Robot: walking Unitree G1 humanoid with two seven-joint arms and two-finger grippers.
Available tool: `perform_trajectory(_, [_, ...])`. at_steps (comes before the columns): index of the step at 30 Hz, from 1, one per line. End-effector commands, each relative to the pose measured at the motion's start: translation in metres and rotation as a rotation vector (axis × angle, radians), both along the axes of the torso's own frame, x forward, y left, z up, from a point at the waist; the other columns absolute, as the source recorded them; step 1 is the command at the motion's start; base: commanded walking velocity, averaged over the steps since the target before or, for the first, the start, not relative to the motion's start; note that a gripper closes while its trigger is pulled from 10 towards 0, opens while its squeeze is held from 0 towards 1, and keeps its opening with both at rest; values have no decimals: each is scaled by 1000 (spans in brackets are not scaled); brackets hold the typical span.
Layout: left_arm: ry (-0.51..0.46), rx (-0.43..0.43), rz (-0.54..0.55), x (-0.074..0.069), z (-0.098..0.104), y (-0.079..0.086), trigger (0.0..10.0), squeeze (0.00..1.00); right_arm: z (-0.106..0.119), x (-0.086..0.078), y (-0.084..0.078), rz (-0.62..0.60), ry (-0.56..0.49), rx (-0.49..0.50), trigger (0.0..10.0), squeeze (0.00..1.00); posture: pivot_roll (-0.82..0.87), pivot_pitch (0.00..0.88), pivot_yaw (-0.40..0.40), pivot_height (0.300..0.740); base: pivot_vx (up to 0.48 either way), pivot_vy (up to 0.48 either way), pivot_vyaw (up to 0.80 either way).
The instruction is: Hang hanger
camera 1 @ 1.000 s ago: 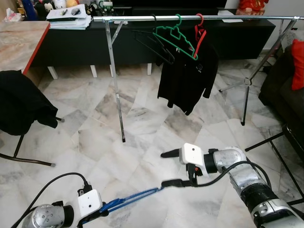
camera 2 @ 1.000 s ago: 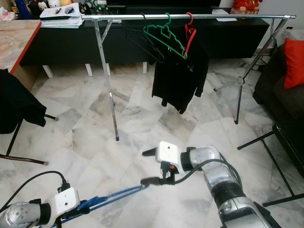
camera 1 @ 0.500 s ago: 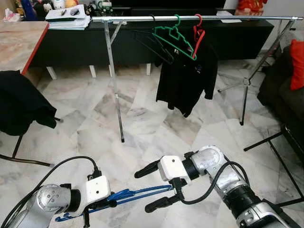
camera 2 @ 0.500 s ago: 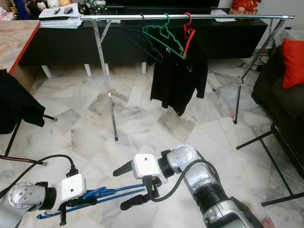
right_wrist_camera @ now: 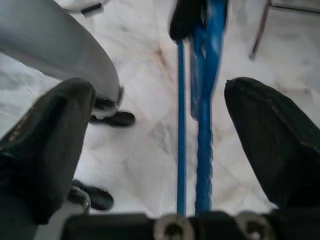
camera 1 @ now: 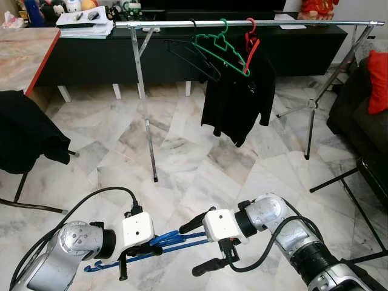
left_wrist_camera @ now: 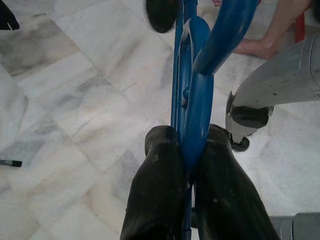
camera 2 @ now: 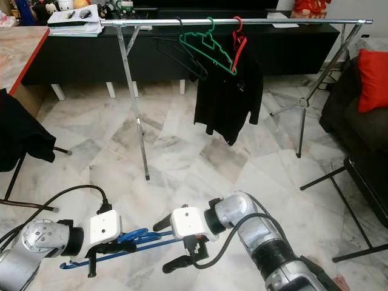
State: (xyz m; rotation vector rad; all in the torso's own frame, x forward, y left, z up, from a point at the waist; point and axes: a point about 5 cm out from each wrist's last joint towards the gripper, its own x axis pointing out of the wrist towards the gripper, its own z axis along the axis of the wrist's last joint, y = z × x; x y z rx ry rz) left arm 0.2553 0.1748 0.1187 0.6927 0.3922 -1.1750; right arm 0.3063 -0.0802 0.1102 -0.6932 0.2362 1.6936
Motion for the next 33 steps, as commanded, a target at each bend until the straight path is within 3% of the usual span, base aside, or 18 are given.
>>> perform_trajectory(1, [7,-6,-18,-3,1,-5,10000,0,-3,2,-1,-10,-31,-44,10000,0,61,187,-85,740,0,0,0])
perform_trajectory(9, [20,-7,-6,-5,4,-6,10000,0,-2,13,-1,-119,-91,-25,10000,0,64,194,-84,740,0,0,0])
perform_trajectory(14, [19,-12,-10,-4,6,-7,10000,0,-5,14,-1,-144,-63,-1,10000,0,67,196,-82,740,0,0,0])
perform_trajectory(15, [19,-12,-10,-4,6,-7,10000,0,-4,14,0,-143,-49,13,5373,0,67,197,-81,740,0,0,0])
perform_trajectory(16, [20,-11,-11,-4,7,-7,10000,0,-3,14,2,-138,-35,27,3255,0,67,197,-81,740,0,0,0])
perform_trajectory(18, [23,-13,-12,-4,7,-8,10000,0,-3,14,2,-137,-30,30,2196,0,66,198,-81,740,0,0,0])
perform_trajectory(20, [26,-13,-12,-4,7,-8,10000,0,-3,13,3,-130,-21,36,3176,0,68,197,-80,740,0,0,0])
perform_trajectory(21, [27,-14,-11,-4,7,-8,10000,0,-4,13,4,-130,-17,41,7020,0,69,198,-81,740,0,0,0])
perform_trajectory(22, [27,-15,-10,-4,7,-8,10000,0,-4,13,4,-132,-11,43,10000,0,69,198,-81,740,0,0,0])
perform_trajectory(24, [28,-15,-9,-4,7,-9,10000,0,-5,13,4,-124,-3,40,10000,0,69,198,-81,740,0,0,0])
perform_trajectory(25, [29,-16,-7,-4,7,-9,10000,0,-5,12,4,-109,0,35,9333,0,69,198,-81,740,0,0,0])
perform_trajectory(26, [29,-18,-6,-4,7,-10,10000,0,-6,12,4,-110,5,36,3765,0,69,199,-81,740,0,0,0])
perform_trajectory(27, [29,-20,-6,-4,7,-10,10000,0,-6,12,4,-110,8,38,2549,0,69,199,-81,740,0,0,0])
perform_trajectory(28, [30,-22,-6,-4,7,-10,10000,0,-7,11,4,-102,13,29,0,0,67,199,-82,740,0,0,0])
perform_trajectory(29, [30,-22,-6,-4,7,-11,10000,0,-8,11,3,-102,12,21,353,0,67,199,-83,740,0,0,0])
perform_trajectory(30, [30,-23,-7,-4,7,-11,10000,0,-9,11,3,-103,12,12,3765,0,67,199,-83,740,0,0,0])
perform_trajectory(31, [30,-23,-7,-4,7,-11,10000,0,-10,11,2,-102,13,3,4863,0,69,199,-83,740,0,0,0])
perform_trajectory(33, [30,-26,-5,-4,7,-12,10000,0,-11,11,2,-112,12,3,980,0,70,200,-84,740,0,0,0])
